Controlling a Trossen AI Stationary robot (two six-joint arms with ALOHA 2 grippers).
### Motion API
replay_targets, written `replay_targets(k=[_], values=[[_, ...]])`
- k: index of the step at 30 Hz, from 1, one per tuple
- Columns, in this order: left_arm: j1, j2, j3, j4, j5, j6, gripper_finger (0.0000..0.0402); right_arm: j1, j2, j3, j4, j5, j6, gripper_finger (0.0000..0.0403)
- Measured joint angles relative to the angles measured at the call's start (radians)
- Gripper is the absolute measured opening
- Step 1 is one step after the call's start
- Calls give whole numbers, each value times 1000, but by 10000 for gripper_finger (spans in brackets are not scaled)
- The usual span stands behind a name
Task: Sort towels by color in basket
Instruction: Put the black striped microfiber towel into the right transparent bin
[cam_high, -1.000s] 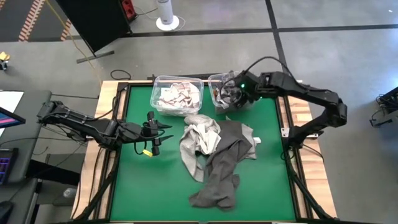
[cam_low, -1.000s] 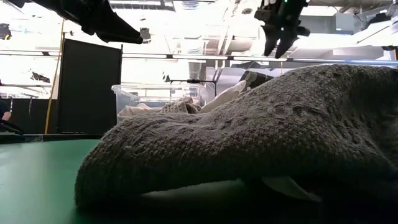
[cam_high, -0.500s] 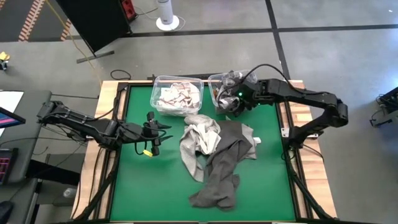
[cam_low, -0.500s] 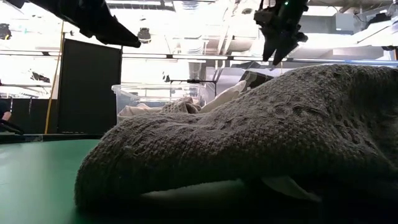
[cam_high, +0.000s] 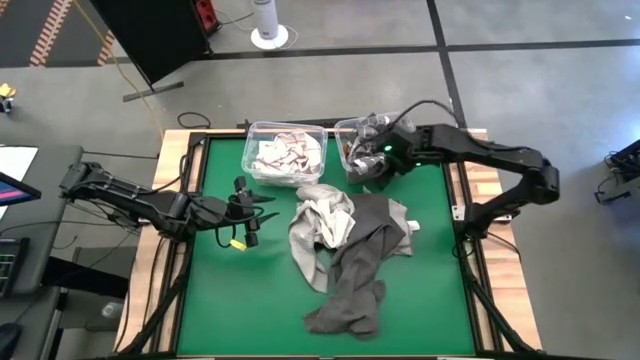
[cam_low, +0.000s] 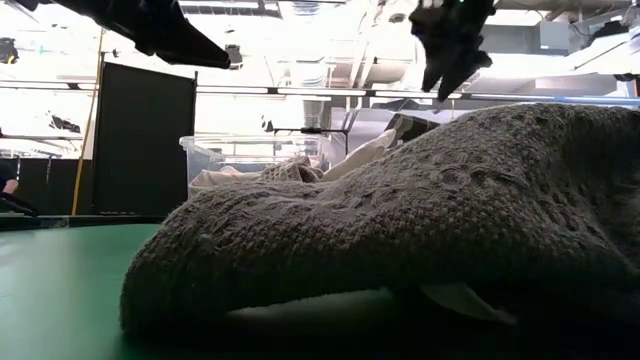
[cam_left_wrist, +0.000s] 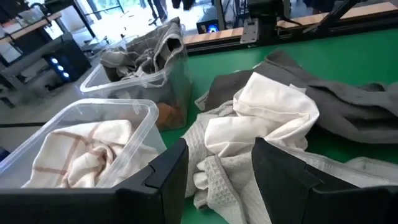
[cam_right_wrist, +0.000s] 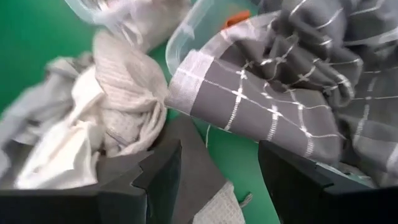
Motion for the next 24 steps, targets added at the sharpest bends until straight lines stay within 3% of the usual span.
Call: replay_targets(k=[7,12,16,24], values=[[0,0,0,-21,-8,19,169,23,117,0,8,29,-233,239],[0,0,0,-54,-10,19,169,73,142,0,8,282,-439,239],[0,0,0,-58,-10,21,169,107,159,0,45,393,-605,239],[0,0,0,-64,-10,22,169,61,161,0,85,266,-648,218]])
